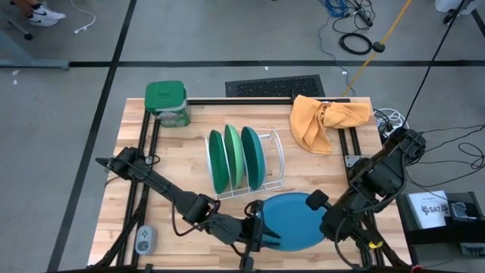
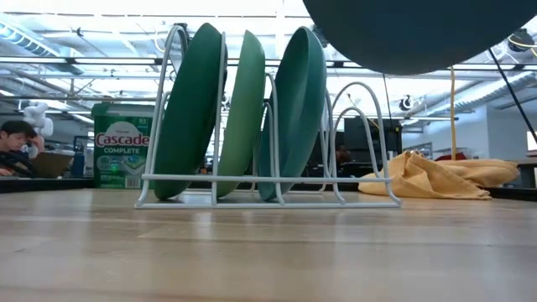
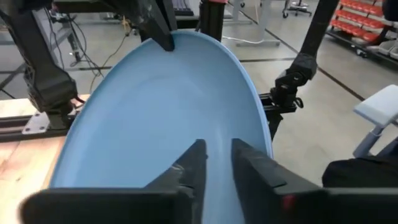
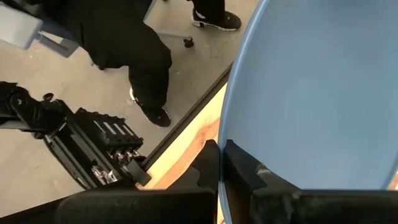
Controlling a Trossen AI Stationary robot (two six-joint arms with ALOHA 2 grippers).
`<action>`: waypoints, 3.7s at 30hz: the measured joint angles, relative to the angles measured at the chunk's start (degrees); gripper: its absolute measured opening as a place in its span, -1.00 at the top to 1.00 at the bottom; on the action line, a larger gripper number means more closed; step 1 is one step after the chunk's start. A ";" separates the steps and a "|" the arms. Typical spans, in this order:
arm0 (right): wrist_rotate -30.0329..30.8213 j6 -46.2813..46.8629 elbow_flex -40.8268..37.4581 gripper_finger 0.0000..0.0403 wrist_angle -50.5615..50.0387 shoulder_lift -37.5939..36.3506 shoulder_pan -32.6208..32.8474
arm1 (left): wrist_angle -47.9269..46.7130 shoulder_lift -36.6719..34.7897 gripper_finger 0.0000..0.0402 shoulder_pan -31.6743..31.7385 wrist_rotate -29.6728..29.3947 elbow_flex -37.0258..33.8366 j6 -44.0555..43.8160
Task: Sort dishes
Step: Put the blue plate in the dish rack
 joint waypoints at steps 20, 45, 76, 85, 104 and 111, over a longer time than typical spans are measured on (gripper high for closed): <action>-0.88 2.45 0.00 1.00 -0.99 0.04 1.85 | 2.19 -0.43 -0.09 0.40 8.81 0.47 -3.69; -1.36 0.91 -0.04 0.96 -0.01 0.07 0.63 | -0.44 2.05 0.91 1.88 8.78 0.50 -2.42; 27.39 22.40 -0.02 0.16 -7.91 -0.79 13.83 | -9.57 -9.46 0.98 -4.10 -5.03 0.50 -3.59; 33.38 25.18 -0.02 0.16 -7.72 -0.85 17.96 | -8.44 -11.45 0.98 -5.94 -5.96 0.48 0.77; 45.81 30.99 -0.02 0.16 -4.91 -0.81 24.85 | 9.69 -18.58 0.98 -8.77 -15.52 0.55 16.11; 48.13 30.91 -0.02 0.16 -4.39 -0.81 24.85 | 18.05 -18.58 0.98 -7.28 -19.24 0.55 17.51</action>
